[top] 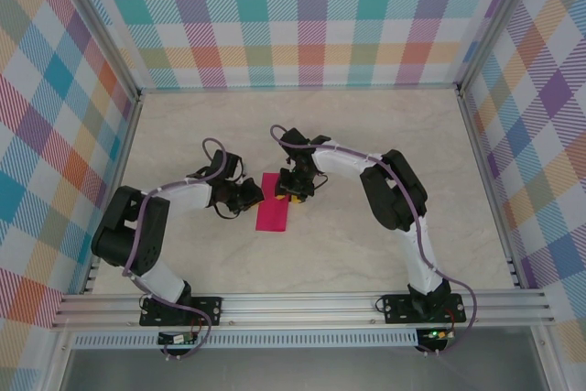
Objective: Fold a paper plane with a square sheet of paper (pick it up from the middle)
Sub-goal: Hold the square sheet of paper at the center of the table.
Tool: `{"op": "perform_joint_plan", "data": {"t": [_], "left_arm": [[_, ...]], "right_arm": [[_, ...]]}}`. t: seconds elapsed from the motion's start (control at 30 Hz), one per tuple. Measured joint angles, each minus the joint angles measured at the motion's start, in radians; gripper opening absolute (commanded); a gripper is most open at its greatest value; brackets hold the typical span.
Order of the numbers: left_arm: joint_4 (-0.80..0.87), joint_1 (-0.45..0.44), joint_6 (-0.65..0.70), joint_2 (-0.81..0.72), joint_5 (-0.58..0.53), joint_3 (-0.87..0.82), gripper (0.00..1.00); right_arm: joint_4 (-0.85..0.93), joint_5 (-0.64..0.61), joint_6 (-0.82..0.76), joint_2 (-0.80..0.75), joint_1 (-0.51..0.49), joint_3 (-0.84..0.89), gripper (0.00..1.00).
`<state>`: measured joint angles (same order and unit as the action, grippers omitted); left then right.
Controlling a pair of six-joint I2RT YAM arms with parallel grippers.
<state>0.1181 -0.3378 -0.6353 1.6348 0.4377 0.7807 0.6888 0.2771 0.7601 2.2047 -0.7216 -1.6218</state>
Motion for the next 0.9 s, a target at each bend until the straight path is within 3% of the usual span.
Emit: {"op": "perform_joint_plan", "data": {"t": [0.27, 0.9], "left_arm": [[-0.061, 0.0, -0.003, 0.028, 0.056, -0.008, 0.05], [-0.053, 0.001, 0.042, 0.076, 0.06, 0.003, 0.02]], "right_arm": [[-0.003, 0.0, 0.003, 0.0, 0.0, 0.003, 0.38], [-0.024, 0.003, 0.011, -0.016, 0.0, 0.015, 0.4]]}}
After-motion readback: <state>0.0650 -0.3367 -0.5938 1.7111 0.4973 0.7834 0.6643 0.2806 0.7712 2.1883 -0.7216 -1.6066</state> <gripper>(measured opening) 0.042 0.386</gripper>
